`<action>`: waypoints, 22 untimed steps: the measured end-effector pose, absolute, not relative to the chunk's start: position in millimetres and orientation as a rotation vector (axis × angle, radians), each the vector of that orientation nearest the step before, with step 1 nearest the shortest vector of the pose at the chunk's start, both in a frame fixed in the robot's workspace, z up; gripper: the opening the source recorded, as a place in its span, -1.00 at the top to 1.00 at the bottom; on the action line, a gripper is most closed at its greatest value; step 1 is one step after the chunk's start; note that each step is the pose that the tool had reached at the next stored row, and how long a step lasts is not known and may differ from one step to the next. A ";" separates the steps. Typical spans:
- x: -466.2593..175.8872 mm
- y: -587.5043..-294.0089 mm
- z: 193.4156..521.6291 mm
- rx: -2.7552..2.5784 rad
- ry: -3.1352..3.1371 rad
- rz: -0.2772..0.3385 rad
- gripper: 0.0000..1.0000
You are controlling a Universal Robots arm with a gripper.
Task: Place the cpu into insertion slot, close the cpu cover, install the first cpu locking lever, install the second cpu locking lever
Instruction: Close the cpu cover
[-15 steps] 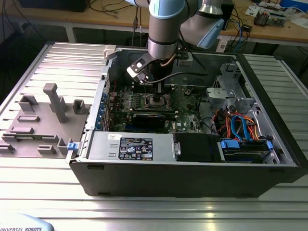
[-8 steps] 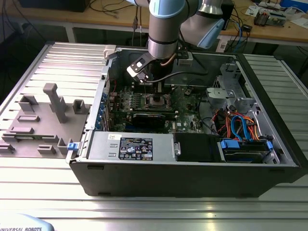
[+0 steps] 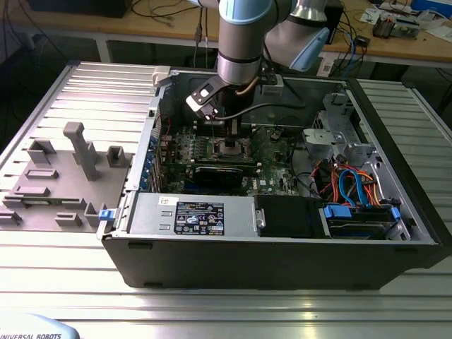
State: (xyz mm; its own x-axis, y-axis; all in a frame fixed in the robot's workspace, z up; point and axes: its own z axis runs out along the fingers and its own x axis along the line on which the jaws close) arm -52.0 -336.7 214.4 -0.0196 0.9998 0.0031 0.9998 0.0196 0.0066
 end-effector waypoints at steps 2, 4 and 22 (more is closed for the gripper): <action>-52.0 -336.6 214.8 2.198 2.241 0.011 0.79; -52.0 -336.6 215.2 2.198 2.241 0.011 0.79; -52.0 -336.6 221.0 2.198 2.241 0.011 0.79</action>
